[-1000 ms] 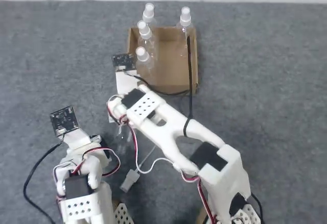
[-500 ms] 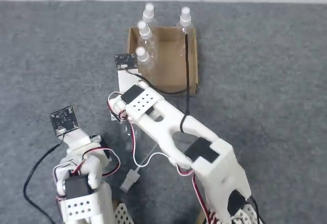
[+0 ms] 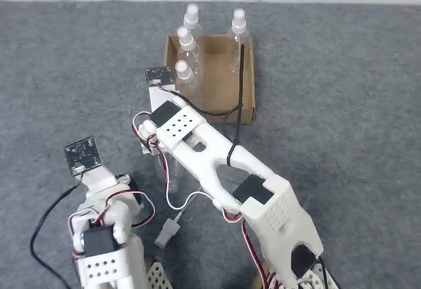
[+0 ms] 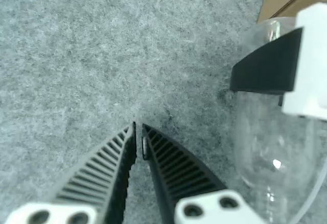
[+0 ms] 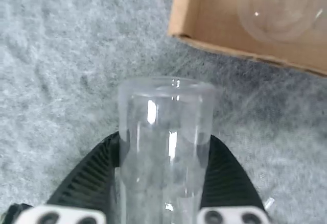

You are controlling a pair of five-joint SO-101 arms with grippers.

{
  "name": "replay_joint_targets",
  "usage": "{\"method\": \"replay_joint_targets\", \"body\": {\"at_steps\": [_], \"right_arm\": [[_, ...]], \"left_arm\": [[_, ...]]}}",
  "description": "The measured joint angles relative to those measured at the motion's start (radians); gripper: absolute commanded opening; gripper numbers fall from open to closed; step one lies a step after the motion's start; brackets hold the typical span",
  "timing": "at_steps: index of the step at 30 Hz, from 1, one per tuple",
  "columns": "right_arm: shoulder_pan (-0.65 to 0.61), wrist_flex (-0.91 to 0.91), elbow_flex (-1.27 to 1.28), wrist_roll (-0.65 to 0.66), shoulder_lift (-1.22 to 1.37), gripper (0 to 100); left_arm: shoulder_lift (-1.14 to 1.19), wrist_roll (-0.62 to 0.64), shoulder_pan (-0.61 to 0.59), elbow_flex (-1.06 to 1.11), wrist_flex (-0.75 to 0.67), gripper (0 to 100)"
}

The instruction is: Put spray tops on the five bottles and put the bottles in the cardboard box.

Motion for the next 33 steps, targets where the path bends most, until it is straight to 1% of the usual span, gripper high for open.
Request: {"method": "replay_joint_targets", "body": {"at_steps": [6,9,18,28,33], "right_arm": [[0.0,0.006,-0.002,0.0,0.0,3.4],[0.0,0.043,-0.021,0.0,0.0,3.4],[0.0,0.293,-0.198,0.0,0.0,3.4],[0.0,0.52,-0.354,0.0,0.0,3.4],[0.0,0.532,-0.385,0.0,0.0,3.3]], "left_arm": [[0.0,0.0,0.0,0.0,0.0,1],[0.0,0.0,0.0,0.0,0.0,1],[0.0,0.0,0.0,0.0,0.0,1],[0.0,0.0,0.0,0.0,0.0,1],[0.0,0.0,0.0,0.0,0.0,1]]}}
